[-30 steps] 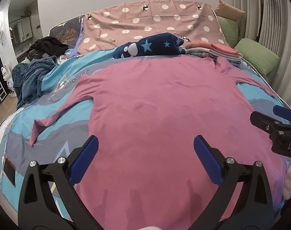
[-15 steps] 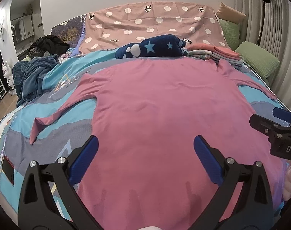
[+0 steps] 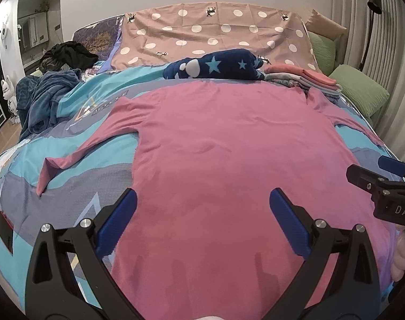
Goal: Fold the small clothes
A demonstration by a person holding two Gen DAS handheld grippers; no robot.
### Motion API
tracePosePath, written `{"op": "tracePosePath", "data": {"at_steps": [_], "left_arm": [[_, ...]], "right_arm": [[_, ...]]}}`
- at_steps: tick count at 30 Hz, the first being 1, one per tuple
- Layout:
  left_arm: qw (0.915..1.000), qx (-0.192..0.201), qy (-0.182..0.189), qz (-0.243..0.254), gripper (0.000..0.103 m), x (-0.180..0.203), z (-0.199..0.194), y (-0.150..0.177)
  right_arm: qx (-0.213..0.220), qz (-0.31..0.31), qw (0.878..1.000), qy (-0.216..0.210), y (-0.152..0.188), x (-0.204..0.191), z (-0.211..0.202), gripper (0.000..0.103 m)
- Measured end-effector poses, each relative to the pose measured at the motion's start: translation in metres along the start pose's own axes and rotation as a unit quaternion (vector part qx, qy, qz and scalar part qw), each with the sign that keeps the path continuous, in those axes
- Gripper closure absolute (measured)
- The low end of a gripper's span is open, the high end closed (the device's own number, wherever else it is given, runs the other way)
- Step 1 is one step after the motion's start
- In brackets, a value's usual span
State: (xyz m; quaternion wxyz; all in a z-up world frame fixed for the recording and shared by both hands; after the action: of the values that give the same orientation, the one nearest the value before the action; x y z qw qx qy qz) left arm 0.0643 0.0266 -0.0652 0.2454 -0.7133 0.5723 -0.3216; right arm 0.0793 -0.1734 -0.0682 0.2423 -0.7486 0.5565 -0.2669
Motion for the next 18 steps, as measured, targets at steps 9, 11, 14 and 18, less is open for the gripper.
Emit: {"op": "tracePosePath", "data": {"at_steps": [9, 11, 14, 18], "left_arm": [[0.9998, 0.003, 0.004, -0.018, 0.002, -0.016, 0.003, -0.008], [0.9993, 0.002, 0.007, -0.036, 0.003, -0.027, 0.005, -0.012], [0.9973, 0.0, 0.008, -0.073, 0.009, -0.049, 0.008, -0.02], [0.9945, 0.008, -0.008, -0.105, 0.013, -0.082, 0.01, -0.031]], "right_arm": [[-0.002, -0.012, 1.0, 0.002, -0.011, -0.011, 0.001, 0.003], [-0.003, -0.01, 1.0, 0.003, -0.011, -0.011, 0.002, 0.003], [-0.008, -0.007, 1.0, 0.008, -0.015, -0.011, 0.005, 0.003], [-0.014, -0.006, 1.0, 0.012, -0.021, -0.01, 0.01, 0.003]]}}
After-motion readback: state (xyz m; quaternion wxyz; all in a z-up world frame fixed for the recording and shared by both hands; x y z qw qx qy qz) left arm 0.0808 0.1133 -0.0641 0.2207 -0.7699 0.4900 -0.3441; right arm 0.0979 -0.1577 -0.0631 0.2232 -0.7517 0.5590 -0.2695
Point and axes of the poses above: each gripper's, at about its wrist camera, not at the fingertips, and z roughly the way its jaws point, x to its right, y to its underside, the point moved 7 cm from there along z, roughly the way its jaws point, and after that the axes turned 13 degrees about -z, right-handed, at the moved point
